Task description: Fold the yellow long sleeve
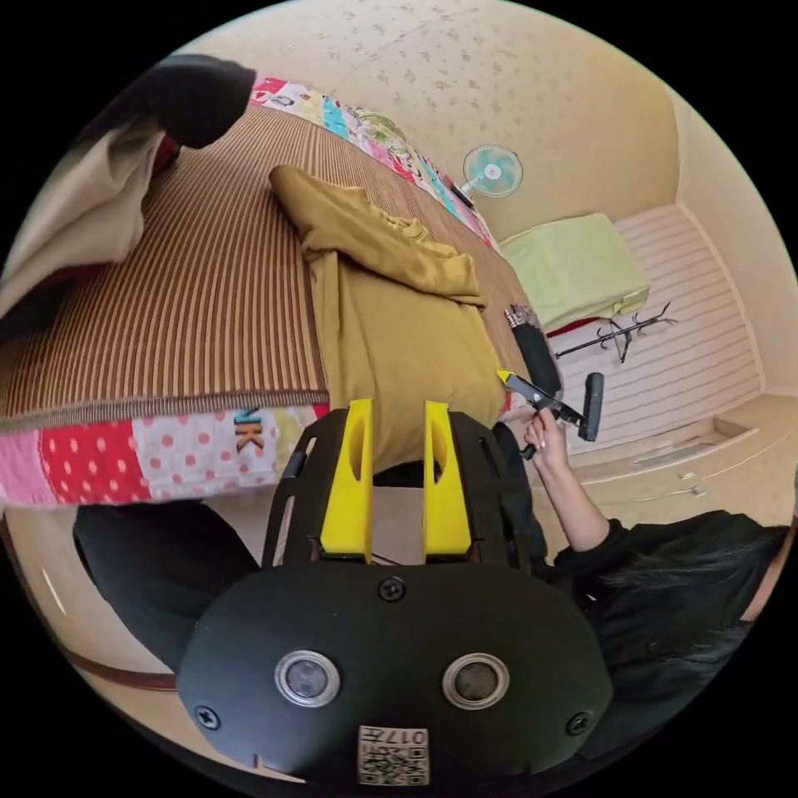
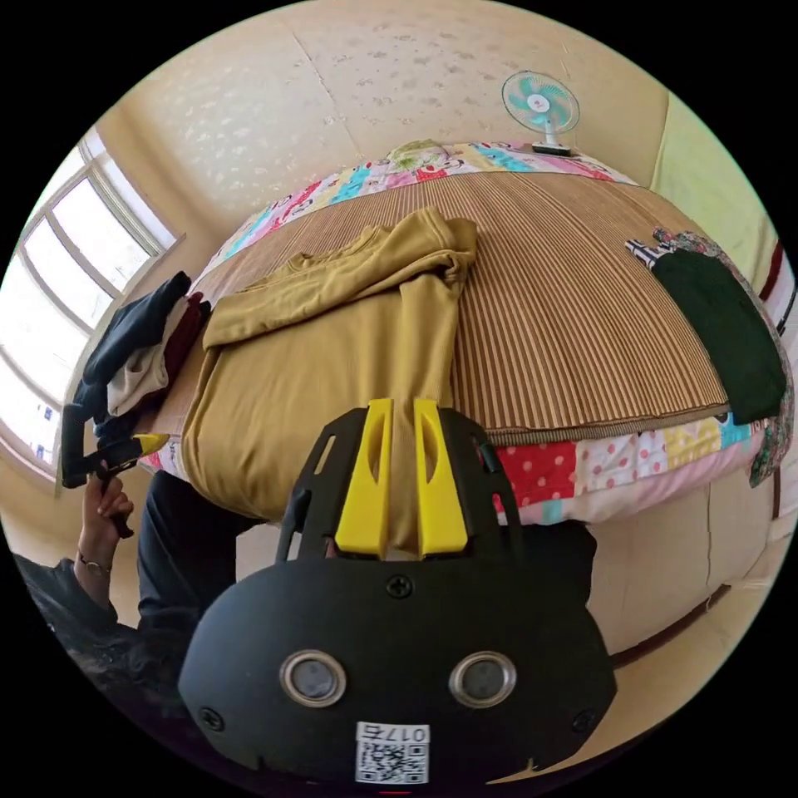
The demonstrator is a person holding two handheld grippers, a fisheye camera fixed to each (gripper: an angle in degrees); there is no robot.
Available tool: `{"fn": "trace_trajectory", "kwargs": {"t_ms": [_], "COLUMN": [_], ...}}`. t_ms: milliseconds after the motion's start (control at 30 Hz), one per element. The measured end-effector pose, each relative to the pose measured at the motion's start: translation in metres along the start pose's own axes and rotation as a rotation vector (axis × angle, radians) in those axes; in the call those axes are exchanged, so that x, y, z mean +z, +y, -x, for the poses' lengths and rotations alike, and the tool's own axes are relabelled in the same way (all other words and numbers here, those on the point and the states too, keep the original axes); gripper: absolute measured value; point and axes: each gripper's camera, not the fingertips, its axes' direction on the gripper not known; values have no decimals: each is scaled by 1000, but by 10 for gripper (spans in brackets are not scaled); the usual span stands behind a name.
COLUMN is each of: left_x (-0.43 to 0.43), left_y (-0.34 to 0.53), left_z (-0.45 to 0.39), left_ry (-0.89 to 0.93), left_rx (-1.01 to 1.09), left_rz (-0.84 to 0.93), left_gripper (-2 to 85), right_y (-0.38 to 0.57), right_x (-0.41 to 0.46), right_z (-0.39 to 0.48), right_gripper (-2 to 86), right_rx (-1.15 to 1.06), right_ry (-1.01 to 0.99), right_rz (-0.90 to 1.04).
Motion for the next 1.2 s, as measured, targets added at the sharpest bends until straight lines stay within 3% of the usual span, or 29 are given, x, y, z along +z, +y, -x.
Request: {"fn": "trace_trajectory", "kwargs": {"t_ms": [167,300,400,500,567,633,700,833,967,1100,1200], "left_x": [77,106,126,122,95,45,21,26,43,44,51], "left_y": [-52,-89,-137,-186,-197,-182,-160,-100,-31,22,21], "left_z": [0,-2,-8,-2,-4,-19,-24,-4,16,22,31], "left_ry": [-69,-76,-174,-250,-247,-255,-248,-127,-45,-6,134], "left_rx": [12,-16,27,-63,-73,20,71,36,-94,-186,-229], "left_rz": [107,106,87,24,-107,-318,-364,-140,-25,-81,-11], "left_gripper": [39,22,21,24,21,26,52,136,140,80,47], "right_y": [-40,-112,-170,-231,-240,-227,-196,-136,-68,-29,-21], "right_x": [35,65,92,98,58,6,-31,-41,-43,-73,-90], "right_z": [18,9,8,8,11,17,12,-17,-57,-92,-100], "right_gripper": [17,11,10,12,14,20,48,116,117,98,95], "right_rx": [-87,-76,-100,-36,-7,-46,-39,10,180,343,411], "right_ry": [57,-44,-56,-5,-32,-48,-68,-161,-157,-363,-414], "right_rz": [113,200,168,207,35,-167,-208,-43,69,-62,-96]}}
